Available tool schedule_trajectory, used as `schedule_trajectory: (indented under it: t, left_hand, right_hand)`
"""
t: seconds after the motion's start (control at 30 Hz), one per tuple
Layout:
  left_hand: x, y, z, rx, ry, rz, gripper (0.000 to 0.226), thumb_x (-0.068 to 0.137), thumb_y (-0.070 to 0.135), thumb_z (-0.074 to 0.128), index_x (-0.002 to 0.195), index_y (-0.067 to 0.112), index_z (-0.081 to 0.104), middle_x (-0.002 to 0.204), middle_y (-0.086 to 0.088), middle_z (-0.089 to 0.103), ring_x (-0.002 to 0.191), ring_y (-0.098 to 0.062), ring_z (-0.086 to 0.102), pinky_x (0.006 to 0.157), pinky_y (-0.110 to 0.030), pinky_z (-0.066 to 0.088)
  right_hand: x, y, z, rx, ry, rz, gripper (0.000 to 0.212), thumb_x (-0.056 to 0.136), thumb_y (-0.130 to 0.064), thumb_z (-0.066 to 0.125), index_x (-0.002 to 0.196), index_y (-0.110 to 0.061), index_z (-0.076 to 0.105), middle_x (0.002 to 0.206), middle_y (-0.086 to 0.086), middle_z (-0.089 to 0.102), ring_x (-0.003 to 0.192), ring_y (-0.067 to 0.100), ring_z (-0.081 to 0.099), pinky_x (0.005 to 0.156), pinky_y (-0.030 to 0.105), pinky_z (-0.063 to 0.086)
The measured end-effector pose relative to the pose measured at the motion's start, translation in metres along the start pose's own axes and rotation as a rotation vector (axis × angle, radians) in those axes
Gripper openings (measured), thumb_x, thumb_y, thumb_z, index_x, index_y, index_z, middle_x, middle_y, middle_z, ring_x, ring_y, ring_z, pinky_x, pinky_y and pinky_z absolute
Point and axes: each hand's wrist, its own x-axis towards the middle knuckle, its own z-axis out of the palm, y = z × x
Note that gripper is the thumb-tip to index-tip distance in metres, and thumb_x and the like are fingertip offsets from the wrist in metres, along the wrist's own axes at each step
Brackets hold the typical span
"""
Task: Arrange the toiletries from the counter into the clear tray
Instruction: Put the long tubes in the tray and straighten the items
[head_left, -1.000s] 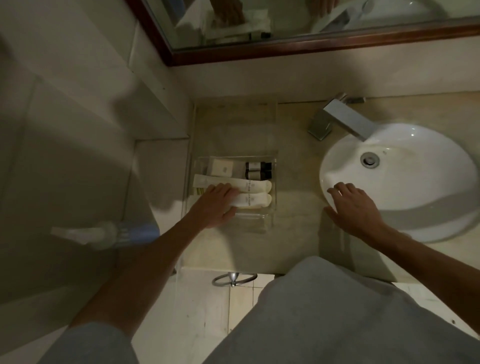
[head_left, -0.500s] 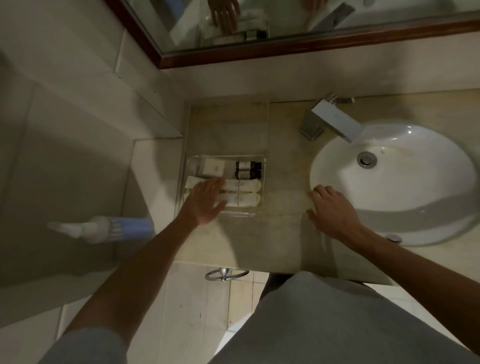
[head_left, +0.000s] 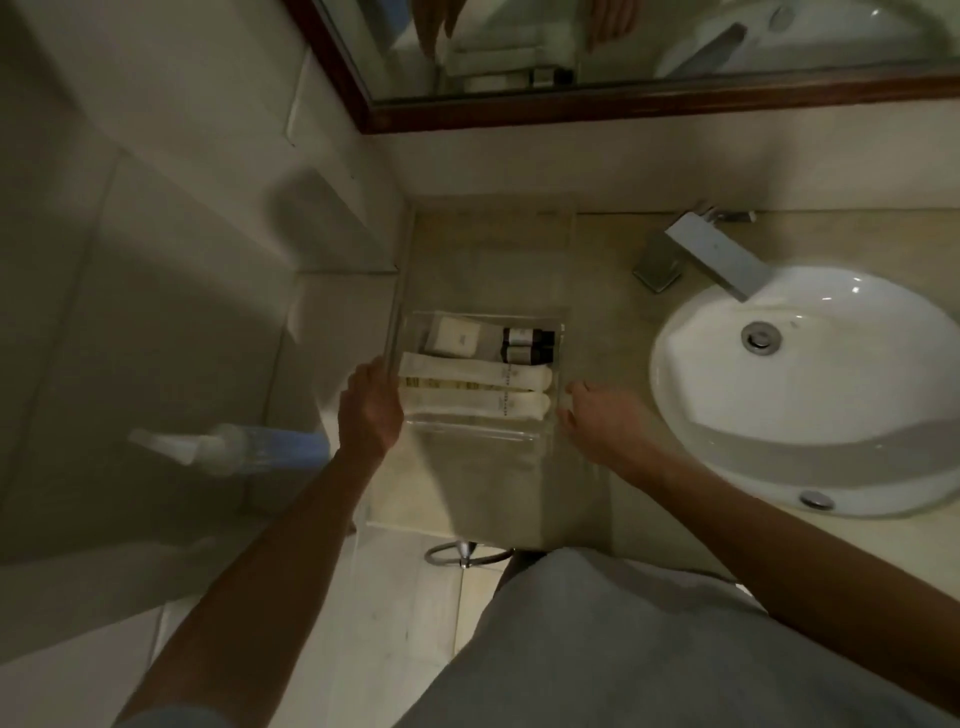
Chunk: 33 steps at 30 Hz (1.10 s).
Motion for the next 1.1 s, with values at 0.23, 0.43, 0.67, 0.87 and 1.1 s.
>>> schedule_trajectory:
  t: [0.23,0.43,0.67,0.87,1.1]
  left_hand:
    - [0.025,-0.005,0.006,-0.325,-0.135,-0.061,0.02,0.097,0.015,0.045,0.098,0.006,0.063,0.097,-0.014,0.064,0.089,-0.03,0.062,0.073,-0.037,0.049]
    - [0.035,-0.003,0.012,-0.39,-0.098,-0.129,0.023,0.092,0.016,0.051,0.081,0.005,0.067,0.078,-0.014,0.068,0.071,-0.029,0.065,0.061,-0.039,0.055]
    - [0.047,0.009,0.002,-0.43,-0.099,-0.192,0.023,0.091,0.019,0.052,0.082,0.006,0.069,0.078,-0.011,0.069,0.069,-0.026,0.065,0.058,-0.034,0.053]
    - [0.06,0.006,-0.003,-0.464,-0.112,-0.197,0.02,0.087,0.021,0.053,0.075,0.01,0.065,0.075,-0.009,0.068,0.068,-0.026,0.065,0.06,-0.037,0.056]
    - [0.066,0.004,-0.006,-0.495,-0.116,-0.191,0.02,0.091,0.021,0.055,0.084,0.008,0.068,0.083,-0.008,0.07,0.073,-0.021,0.066,0.061,-0.032,0.057]
  right_hand:
    - [0.026,-0.025,0.012,0.177,-0.016,0.156,0.028,0.102,-0.033,0.041,0.088,-0.02,0.062,0.082,0.001,0.065,0.07,0.015,0.062,0.064,0.032,0.054]
    - [0.035,-0.031,0.018,0.263,0.087,0.253,0.038,0.102,-0.032,0.038,0.07,-0.019,0.055,0.06,-0.005,0.052,0.052,0.01,0.05,0.046,0.022,0.034]
    - [0.043,-0.025,0.018,0.313,0.137,0.288,0.039,0.101,-0.034,0.043,0.072,-0.016,0.062,0.064,0.002,0.063,0.055,0.014,0.058,0.046,0.025,0.04]
    - [0.047,-0.028,0.012,0.318,0.148,0.277,0.039,0.099,-0.031,0.045,0.065,-0.017,0.059,0.058,0.001,0.058,0.052,0.017,0.054,0.045,0.024,0.034]
    - [0.055,-0.031,0.002,0.334,0.152,0.267,0.037,0.099,-0.031,0.047,0.068,-0.016,0.06,0.06,0.001,0.059,0.052,0.015,0.054,0.044,0.023,0.031]
